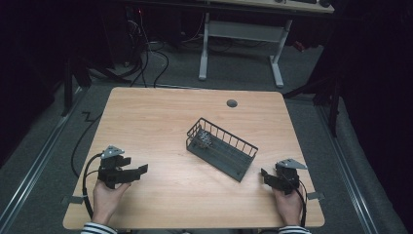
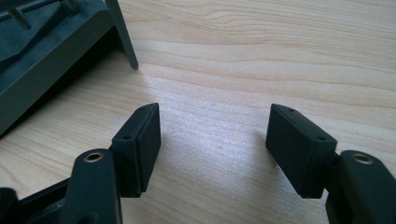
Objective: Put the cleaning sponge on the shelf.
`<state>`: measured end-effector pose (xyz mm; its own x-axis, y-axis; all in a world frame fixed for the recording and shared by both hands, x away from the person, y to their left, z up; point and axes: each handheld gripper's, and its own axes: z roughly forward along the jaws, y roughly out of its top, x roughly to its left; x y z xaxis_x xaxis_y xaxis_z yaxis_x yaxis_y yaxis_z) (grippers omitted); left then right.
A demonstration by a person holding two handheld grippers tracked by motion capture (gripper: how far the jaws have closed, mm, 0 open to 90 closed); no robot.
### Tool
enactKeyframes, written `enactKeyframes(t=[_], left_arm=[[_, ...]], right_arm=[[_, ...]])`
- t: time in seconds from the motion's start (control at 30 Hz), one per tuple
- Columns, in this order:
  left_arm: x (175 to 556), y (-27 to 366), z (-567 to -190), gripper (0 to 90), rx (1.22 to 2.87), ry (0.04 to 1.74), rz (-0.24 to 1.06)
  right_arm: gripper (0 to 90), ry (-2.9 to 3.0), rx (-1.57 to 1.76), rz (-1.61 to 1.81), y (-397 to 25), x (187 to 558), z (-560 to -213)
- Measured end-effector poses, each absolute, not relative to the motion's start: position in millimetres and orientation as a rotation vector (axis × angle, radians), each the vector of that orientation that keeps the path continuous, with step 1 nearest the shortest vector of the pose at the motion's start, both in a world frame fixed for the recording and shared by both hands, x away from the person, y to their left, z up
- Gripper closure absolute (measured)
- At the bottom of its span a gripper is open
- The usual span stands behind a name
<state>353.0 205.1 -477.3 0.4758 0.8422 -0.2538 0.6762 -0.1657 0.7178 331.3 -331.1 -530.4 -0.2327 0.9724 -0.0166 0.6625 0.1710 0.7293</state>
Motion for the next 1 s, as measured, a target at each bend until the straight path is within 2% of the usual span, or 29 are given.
enactKeyframes(t=[0.13,0.2,0.3,0.37,0.7,1.0], left_arm=[[349.1,209.1,-496.1,23.0,1.912,1.305,0.269],[347.6,209.3,-501.5,21.9,1.916,1.327,0.321],[345.1,206.1,-509.1,21.8,1.966,1.345,0.471],[345.3,204.1,-513.1,21.8,1.987,1.347,0.514],[350.3,199.2,-536.5,19.7,1.978,1.358,0.565],[349.7,198.4,-537.3,19.5,1.964,1.365,0.575]], right_arm=[[35.7,1.964,1.539,0.835,-331.1,331.3,-530.4],[35.7,1.964,1.539,0.835,-331.1,331.2,-530.4],[35.7,1.964,1.539,0.835,-331.0,331.2,-530.4],[35.7,1.965,1.534,0.834,-331.3,331.3,-530.4],[35.6,1.967,1.531,0.833,-331.4,331.3,-530.5],[35.3,1.966,1.534,0.834,-331.1,331.1,-530.5]])
